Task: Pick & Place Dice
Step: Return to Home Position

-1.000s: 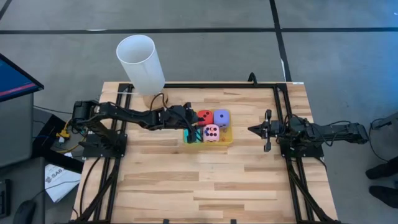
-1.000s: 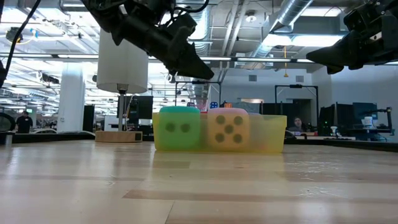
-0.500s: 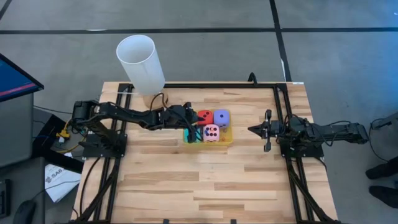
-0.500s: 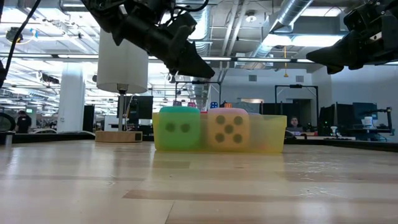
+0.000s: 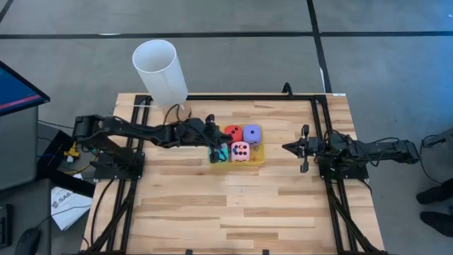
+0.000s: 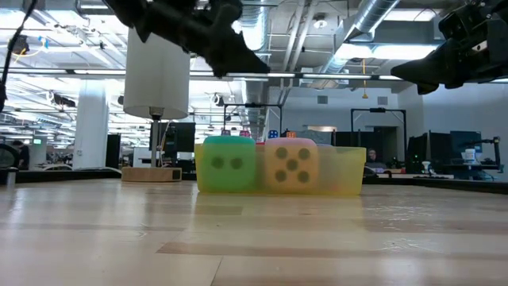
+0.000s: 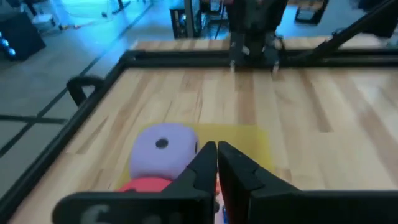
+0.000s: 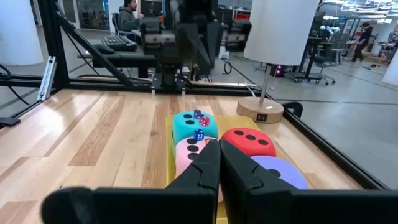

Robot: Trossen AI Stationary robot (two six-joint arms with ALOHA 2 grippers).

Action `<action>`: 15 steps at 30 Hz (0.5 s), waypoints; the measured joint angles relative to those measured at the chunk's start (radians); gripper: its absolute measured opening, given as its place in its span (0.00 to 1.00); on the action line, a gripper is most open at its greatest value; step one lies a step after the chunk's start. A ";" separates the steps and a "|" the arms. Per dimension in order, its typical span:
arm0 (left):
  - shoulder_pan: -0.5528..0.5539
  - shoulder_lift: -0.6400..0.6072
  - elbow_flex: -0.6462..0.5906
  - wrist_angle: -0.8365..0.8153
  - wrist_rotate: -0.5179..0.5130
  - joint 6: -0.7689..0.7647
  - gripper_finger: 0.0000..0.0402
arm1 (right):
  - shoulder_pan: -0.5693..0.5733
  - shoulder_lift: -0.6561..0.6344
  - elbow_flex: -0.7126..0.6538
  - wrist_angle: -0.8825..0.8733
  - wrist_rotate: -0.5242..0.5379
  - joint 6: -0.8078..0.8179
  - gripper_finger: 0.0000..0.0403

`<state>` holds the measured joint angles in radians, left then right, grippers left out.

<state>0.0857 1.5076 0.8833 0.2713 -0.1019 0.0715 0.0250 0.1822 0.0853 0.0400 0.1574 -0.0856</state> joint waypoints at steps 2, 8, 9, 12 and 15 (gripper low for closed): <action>-0.009 -0.044 0.000 -0.031 0.002 0.000 0.01 | 0.000 0.000 0.000 0.001 0.000 0.000 0.00; -0.058 -0.189 0.000 -0.187 0.009 0.001 0.01 | 0.001 0.000 0.000 0.001 0.000 0.000 0.00; -0.066 -0.215 0.000 -0.206 0.009 0.001 0.01 | 0.001 0.000 0.000 0.001 0.000 0.000 0.00; -0.091 -0.291 0.000 -0.254 0.012 -0.001 0.00 | 0.001 0.000 0.000 0.001 0.000 0.000 0.00; -0.112 -0.364 0.000 -0.251 0.011 -0.001 0.00 | 0.001 0.000 0.000 -0.003 0.000 0.000 0.00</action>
<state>-0.0259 1.1437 0.8832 0.0205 -0.0905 0.0701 0.0257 0.1818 0.0856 0.0372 0.1574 -0.0856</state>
